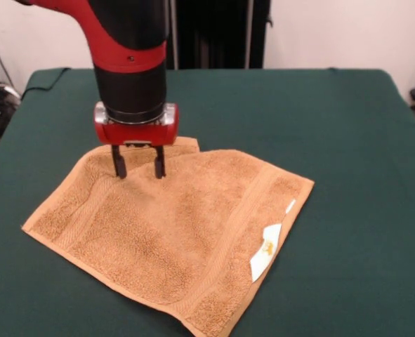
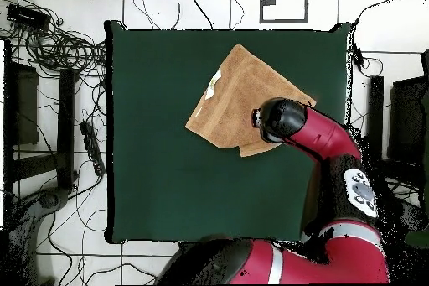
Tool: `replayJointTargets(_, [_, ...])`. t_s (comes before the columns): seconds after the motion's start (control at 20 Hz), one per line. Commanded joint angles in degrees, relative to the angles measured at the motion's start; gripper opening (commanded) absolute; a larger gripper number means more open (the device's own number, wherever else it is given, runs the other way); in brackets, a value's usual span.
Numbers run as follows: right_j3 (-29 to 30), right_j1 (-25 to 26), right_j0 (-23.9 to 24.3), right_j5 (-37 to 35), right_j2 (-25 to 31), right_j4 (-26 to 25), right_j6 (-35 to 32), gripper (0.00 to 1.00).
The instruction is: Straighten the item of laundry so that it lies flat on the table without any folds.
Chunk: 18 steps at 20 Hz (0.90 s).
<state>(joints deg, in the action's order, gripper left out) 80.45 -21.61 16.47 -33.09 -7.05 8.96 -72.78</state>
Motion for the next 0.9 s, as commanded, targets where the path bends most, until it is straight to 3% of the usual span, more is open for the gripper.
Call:
replayJointTargets(0.05, [8.91, -1.34, -5.0, -0.57, 0.9, 4.96, -21.74, 1.0])
replayJointTargets(0.45, [13.43, -4.02, -5.81, -2.24, -0.64, 6.69, -23.39, 1.0])
replayJointTargets(0.9, [17.82, -6.08, -3.54, -1.47, 0.42, 5.57, -22.95, 1.0])
